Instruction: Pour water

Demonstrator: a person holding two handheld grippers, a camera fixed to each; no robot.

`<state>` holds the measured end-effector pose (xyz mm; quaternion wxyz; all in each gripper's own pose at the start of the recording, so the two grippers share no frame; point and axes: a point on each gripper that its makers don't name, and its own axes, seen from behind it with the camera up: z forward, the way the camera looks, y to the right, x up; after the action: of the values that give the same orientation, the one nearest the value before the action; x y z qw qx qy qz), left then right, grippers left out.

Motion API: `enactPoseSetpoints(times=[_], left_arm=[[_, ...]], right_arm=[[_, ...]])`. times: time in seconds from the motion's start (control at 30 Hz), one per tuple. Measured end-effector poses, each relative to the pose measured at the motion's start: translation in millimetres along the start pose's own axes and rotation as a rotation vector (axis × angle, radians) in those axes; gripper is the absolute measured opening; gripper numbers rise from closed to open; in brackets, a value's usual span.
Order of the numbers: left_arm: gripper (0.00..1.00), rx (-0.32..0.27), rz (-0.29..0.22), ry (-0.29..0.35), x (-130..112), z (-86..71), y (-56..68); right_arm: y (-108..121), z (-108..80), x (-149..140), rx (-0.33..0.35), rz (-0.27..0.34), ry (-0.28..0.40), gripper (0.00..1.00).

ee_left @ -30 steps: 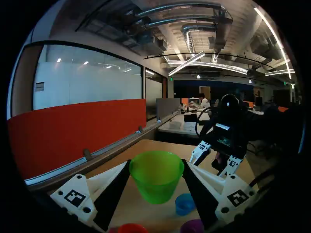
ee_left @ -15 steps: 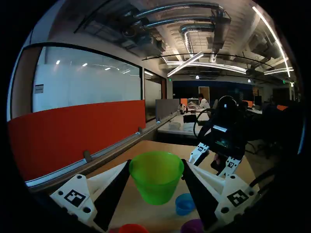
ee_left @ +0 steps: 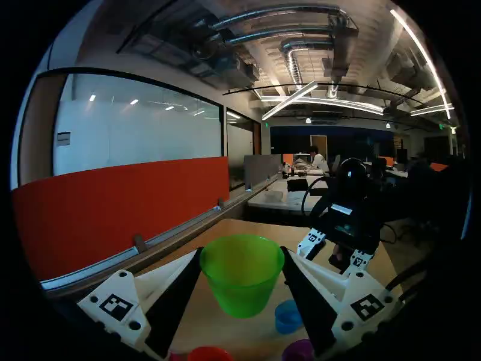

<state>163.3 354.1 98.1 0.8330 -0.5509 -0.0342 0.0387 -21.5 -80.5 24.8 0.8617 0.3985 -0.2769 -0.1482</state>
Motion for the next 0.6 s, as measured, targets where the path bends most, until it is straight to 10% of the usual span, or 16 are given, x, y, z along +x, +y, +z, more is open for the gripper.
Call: enactPoseSetpoints(times=[0.6], left_arm=[[0.91,0.002,0.011,-0.016,-4,-0.6,0.0]], right_arm=[[-13,15.2,-24,0.035,0.011,-0.046,1.0]])
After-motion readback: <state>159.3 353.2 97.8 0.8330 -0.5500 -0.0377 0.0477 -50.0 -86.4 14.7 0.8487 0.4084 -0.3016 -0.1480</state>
